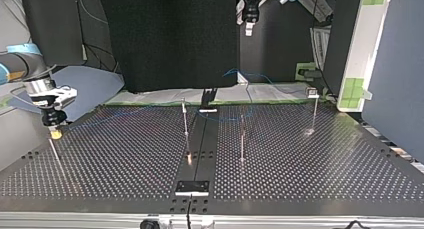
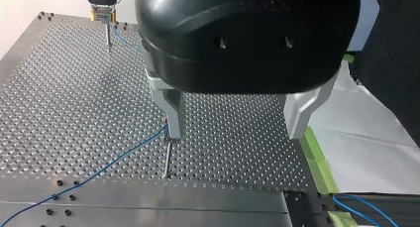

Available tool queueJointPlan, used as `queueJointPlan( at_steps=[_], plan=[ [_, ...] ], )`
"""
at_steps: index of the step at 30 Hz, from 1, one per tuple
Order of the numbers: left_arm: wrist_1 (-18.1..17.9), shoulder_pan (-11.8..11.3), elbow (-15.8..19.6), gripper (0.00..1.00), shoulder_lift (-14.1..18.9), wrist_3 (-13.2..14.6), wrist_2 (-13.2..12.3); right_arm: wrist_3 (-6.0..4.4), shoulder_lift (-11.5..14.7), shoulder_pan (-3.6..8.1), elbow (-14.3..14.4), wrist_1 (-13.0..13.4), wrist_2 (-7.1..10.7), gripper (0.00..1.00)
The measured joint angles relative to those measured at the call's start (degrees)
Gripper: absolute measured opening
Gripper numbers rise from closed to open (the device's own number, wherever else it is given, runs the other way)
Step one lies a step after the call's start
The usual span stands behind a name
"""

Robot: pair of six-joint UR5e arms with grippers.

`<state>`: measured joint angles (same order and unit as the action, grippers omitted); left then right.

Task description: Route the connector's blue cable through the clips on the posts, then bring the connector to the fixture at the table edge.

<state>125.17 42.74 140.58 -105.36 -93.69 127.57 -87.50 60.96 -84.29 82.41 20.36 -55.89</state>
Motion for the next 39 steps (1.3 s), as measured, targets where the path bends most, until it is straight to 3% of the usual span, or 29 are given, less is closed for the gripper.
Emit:
queueJointPlan(
  at_steps=[1,2,3,4,10,39],
  plan=[
    [0.0,0.0,0.0,1.0,0.0,0.0,0.0,-0.16,0.0,-0.01,0.0,0.0,-0.35,0.62],
    [0.0,0.0,0.0,1.0,0.0,0.0,0.0,-0.28,0.0,0.0,0.0,0.0,-0.81,0.7],
    [0.0,0.0,0.0,1.0,0.0,0.0,0.0,-0.33,0.0,0.01,0.0,0.0,-1.03,0.7],
    [0.0,0.0,0.0,1.0,0.0,0.0,0.0,-0.4,0.0,0.05,0.0,0.0,-1.44,0.81],
    [0.0,0.0,0.0,1.0,0.0,0.0,0.0,-0.49,-0.1,0.05,-0.1,0.3,-2.9,0.98],
    [0.1,0.0,0.0,1.0,0.0,0.0,0.0,-0.47,-0.3,-0.35,0.0,0.4,-3.54,0.98]
  ],
)
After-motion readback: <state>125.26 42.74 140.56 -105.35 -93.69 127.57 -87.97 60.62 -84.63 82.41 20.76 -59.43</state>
